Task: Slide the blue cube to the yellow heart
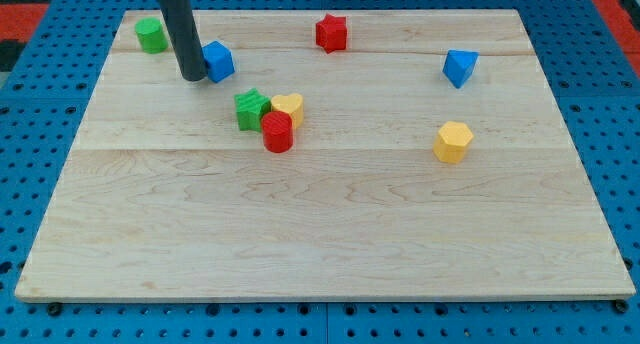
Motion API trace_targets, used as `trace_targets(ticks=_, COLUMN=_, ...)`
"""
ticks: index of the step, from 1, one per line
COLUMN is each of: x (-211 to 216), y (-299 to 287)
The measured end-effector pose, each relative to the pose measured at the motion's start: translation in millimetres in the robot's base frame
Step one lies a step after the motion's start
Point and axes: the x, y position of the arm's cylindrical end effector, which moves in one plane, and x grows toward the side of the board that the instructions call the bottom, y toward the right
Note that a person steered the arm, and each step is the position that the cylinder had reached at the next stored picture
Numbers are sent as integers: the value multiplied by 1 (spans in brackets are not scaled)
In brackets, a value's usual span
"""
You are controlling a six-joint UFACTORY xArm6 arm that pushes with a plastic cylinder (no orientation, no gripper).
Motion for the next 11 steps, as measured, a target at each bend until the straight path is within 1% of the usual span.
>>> trace_targets(ticks=1, x=0, y=-10)
trace_targets(ticks=2, x=-24, y=-16)
trace_targets(ticks=3, x=-29, y=-10)
trace_targets(ticks=4, x=-16, y=41)
trace_targets(ticks=5, x=-23, y=58)
trace_targets(ticks=6, x=-40, y=69)
trace_targets(ticks=8, x=-43, y=100)
trace_targets(ticks=9, x=-43, y=132)
trace_targets(ticks=10, x=-26, y=148)
trace_targets(ticks=11, x=2, y=140)
